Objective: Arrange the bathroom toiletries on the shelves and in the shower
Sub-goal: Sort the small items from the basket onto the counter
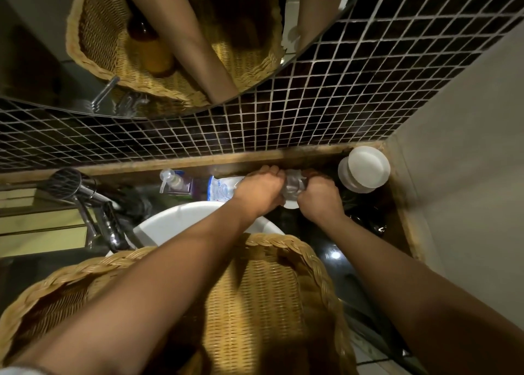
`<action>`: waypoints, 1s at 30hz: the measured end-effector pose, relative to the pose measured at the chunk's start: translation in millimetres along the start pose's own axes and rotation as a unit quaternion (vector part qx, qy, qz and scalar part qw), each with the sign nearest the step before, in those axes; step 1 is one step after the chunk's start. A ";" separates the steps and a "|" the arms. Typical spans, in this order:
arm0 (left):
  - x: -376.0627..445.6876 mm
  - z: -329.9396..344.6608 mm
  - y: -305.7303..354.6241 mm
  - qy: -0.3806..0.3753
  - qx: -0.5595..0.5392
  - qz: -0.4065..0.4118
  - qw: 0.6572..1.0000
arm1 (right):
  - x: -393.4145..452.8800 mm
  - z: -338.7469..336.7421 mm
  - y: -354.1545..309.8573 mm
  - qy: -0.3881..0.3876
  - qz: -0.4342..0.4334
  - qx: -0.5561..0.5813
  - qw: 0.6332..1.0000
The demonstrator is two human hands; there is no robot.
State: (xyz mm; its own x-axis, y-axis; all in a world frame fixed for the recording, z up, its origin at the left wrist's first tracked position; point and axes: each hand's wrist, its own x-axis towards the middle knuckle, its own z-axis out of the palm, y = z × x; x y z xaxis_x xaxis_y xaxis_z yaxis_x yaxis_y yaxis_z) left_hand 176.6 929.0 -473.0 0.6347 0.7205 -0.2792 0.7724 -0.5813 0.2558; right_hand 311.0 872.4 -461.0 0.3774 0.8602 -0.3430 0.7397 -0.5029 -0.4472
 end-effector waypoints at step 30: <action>4.8 15.3 11.8 0.018 -0.010 -0.005 1.000 | 13.2 9.4 14.5 -0.013 0.001 0.100 0.995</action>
State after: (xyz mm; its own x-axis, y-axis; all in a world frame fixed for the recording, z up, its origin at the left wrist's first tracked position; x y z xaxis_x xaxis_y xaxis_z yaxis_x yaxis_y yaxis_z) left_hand 189.1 919.8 -485.6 0.6248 0.7401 -0.2488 0.7785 -0.5658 0.2717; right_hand 321.5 875.7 -479.8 0.3625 0.8576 -0.3649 0.6114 -0.5143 -0.6014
